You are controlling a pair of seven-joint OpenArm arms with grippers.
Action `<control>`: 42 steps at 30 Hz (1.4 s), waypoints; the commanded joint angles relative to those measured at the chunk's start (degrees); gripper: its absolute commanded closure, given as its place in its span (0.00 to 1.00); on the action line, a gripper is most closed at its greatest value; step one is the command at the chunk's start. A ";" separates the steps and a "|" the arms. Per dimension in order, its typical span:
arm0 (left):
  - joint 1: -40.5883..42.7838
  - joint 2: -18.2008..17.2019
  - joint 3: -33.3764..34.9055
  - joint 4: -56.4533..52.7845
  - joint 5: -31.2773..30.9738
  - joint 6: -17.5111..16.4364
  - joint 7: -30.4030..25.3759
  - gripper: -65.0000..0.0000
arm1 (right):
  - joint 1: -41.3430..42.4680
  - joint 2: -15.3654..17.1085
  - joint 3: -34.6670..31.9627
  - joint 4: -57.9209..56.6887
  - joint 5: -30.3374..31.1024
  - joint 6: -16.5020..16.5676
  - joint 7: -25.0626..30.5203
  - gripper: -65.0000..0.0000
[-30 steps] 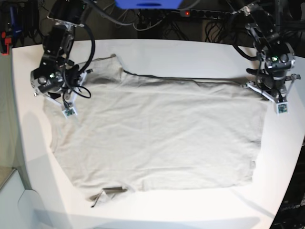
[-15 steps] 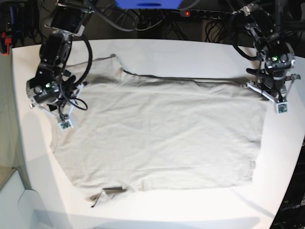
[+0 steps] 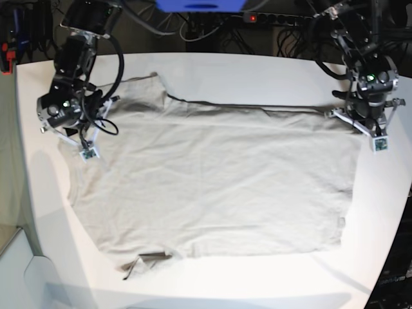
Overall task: Layout the t-shirt on the table in an organized manner, then fold the t-shirt properly
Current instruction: 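Hold the folded edge with both grippers and smooth it flat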
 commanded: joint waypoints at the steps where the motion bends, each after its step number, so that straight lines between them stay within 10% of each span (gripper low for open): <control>1: -0.56 -0.40 0.02 0.91 0.07 0.61 -1.20 1.00 | 0.25 0.35 0.14 1.75 0.06 0.80 0.27 0.77; 31: -0.29 -0.40 -0.07 0.91 0.07 0.61 -1.29 1.00 | -1.07 -0.61 0.05 0.43 0.24 0.80 0.71 0.55; 42: -0.21 -0.31 -0.07 0.91 0.07 0.61 -1.29 1.00 | -0.36 0.26 -0.39 -6.51 0.24 0.80 0.88 0.98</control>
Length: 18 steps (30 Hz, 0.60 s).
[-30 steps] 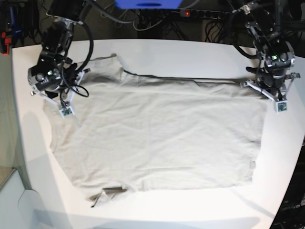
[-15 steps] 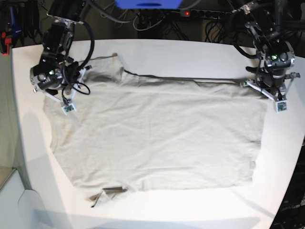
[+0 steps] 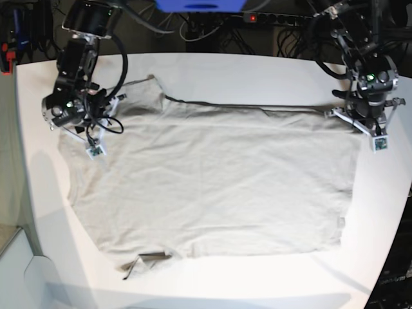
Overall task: Layout the t-shirt on the table in an organized manner, then fold the t-shirt properly
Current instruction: 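Hold the folded edge with both grippers and smooth it flat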
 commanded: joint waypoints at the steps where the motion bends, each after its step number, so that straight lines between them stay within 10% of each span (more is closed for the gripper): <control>1: -0.40 -0.33 -0.05 0.91 -0.13 0.61 -1.26 1.00 | -0.34 0.13 -0.04 -0.48 -1.44 0.87 -1.50 1.00; 18: -0.40 0.46 -0.05 1.17 -0.13 0.61 -1.26 1.00 | 2.56 0.40 0.22 11.30 -1.62 0.87 -2.03 1.00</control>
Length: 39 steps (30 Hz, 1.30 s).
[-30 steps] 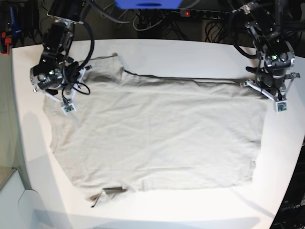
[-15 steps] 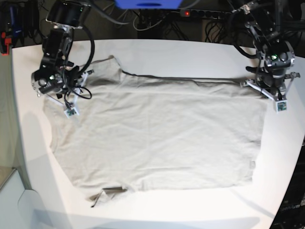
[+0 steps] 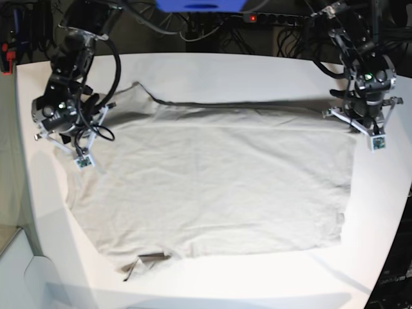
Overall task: Layout the t-shirt on the table in an organized manner, then fold the t-shirt properly
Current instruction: 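Hold the folded edge with both grippers and smooth it flat, then pull the folded edge with the right gripper away from the left gripper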
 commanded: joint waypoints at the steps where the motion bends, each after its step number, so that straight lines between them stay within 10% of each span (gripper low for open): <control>1: -0.49 -0.46 -0.05 1.24 -0.13 0.61 -1.11 1.00 | 1.53 0.37 0.07 0.96 -0.09 0.80 0.92 1.00; 39: -8.31 -2.83 -0.05 -6.59 -0.13 0.70 -1.64 0.99 | 19.64 0.29 -0.28 -21.28 0.09 0.80 2.68 0.92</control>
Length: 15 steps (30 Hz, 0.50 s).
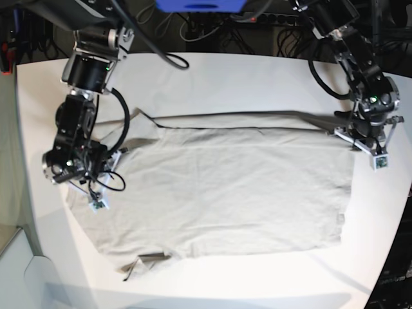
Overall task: Layout the t-shirt on the table in an organized manner, then fold the t-shirt properly
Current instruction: 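Pull the folded edge with the right gripper away from the left gripper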
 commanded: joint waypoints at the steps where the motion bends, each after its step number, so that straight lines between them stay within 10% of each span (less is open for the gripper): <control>1: -1.21 -0.47 0.00 0.27 -0.15 0.67 -1.00 0.99 | 2.18 0.29 -0.11 0.07 0.37 0.78 0.71 0.88; 15: -4.82 -2.05 0.00 -3.77 -0.15 0.67 -0.74 0.99 | 3.24 0.46 0.24 -1.34 0.28 0.78 0.80 0.66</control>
